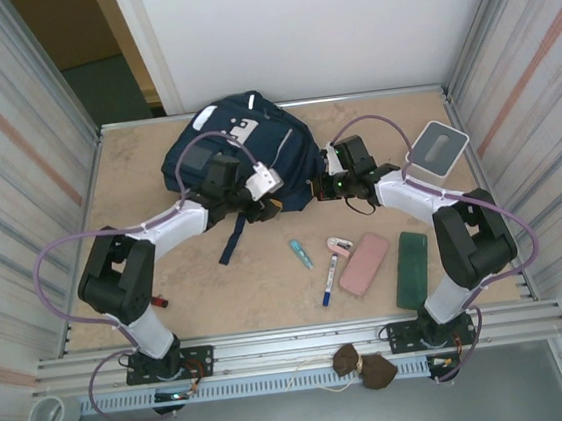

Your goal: Pack the student bag

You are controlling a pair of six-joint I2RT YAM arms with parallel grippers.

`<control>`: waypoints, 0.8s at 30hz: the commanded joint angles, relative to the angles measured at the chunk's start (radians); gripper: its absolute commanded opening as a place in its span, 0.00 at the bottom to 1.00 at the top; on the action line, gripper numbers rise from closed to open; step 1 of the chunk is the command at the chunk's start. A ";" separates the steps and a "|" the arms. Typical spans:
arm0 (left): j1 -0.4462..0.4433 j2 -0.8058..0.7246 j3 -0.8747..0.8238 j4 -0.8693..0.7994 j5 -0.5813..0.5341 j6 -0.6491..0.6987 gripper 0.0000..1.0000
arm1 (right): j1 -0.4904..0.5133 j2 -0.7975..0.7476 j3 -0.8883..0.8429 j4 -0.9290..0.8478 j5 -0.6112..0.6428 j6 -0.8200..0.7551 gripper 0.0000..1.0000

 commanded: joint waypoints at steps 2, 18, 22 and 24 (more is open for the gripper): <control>-0.050 0.045 0.114 -0.056 -0.010 0.041 0.57 | 0.019 -0.063 -0.001 0.001 -0.042 0.033 0.00; -0.052 0.191 0.257 -0.127 0.042 0.027 0.25 | 0.052 -0.108 -0.046 0.037 0.016 0.054 0.00; -0.017 0.118 0.183 -0.066 0.124 -0.008 0.06 | 0.055 -0.095 -0.022 -0.050 0.169 0.029 0.00; 0.000 0.075 0.140 -0.039 0.158 -0.018 0.02 | 0.056 -0.089 -0.010 -0.081 0.232 0.018 0.00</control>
